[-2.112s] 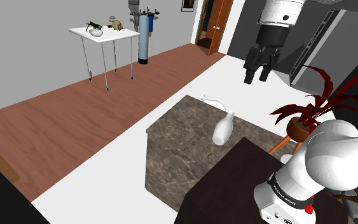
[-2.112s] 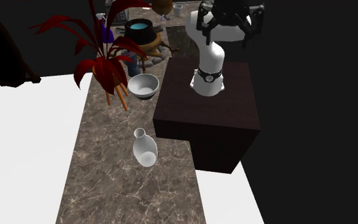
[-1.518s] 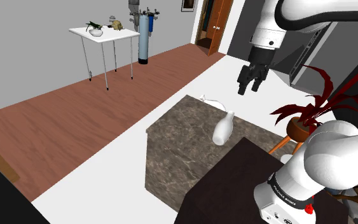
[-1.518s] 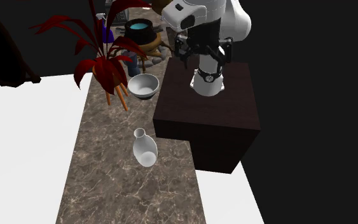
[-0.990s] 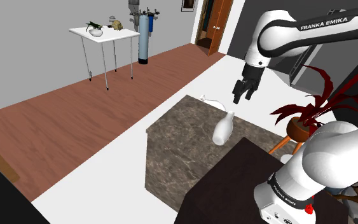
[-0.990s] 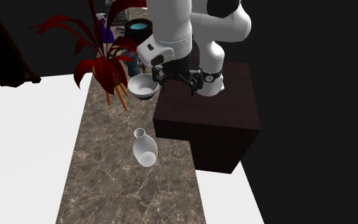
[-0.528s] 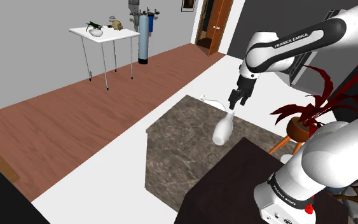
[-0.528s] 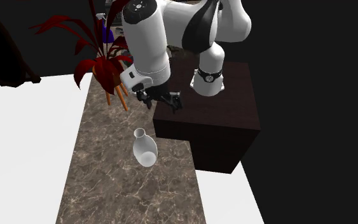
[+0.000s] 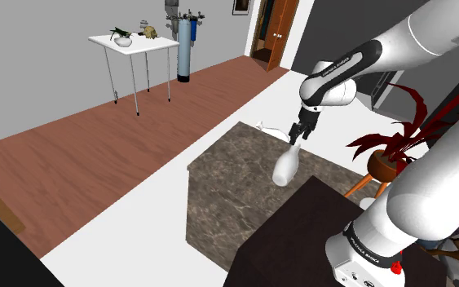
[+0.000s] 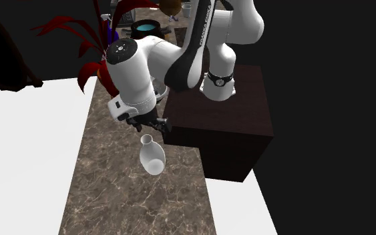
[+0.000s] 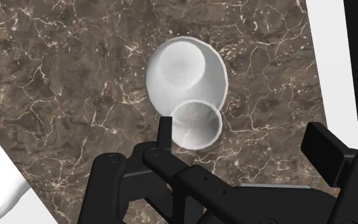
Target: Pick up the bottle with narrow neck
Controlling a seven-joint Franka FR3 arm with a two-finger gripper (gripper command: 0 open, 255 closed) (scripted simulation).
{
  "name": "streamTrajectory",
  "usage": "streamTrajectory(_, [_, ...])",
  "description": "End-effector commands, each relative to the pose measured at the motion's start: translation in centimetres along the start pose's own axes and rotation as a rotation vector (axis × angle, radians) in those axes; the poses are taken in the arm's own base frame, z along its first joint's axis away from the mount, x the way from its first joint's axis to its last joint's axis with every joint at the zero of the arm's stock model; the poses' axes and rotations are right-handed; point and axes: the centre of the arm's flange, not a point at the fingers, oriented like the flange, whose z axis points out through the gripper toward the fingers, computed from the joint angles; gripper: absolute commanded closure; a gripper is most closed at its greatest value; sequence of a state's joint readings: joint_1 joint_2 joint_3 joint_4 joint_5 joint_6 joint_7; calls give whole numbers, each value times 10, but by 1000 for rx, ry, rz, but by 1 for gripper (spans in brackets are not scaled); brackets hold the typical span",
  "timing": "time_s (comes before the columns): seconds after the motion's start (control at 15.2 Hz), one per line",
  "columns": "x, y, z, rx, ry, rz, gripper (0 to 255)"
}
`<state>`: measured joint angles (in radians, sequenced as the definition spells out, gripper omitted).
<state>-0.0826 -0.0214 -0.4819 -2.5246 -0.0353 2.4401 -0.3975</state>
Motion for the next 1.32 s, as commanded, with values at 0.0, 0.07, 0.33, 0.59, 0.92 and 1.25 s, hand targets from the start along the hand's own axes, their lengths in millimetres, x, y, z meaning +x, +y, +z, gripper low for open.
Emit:
streamTrajectory(0.0, [10,17,20,-6,7,-2,0])
streamTrajectory(0.07, [15,23,27,-8,10,-3,0])
streamTrajectory(0.33, [16,24,48,-8,10,-3,0])
streamTrajectory(0.59, [17,24,67,-8,10,-3,0])
streamTrajectory(0.92, [17,24,67,-8,10,-3,255])
streamTrajectory(1.25, [17,24,67,-8,10,-3,255])
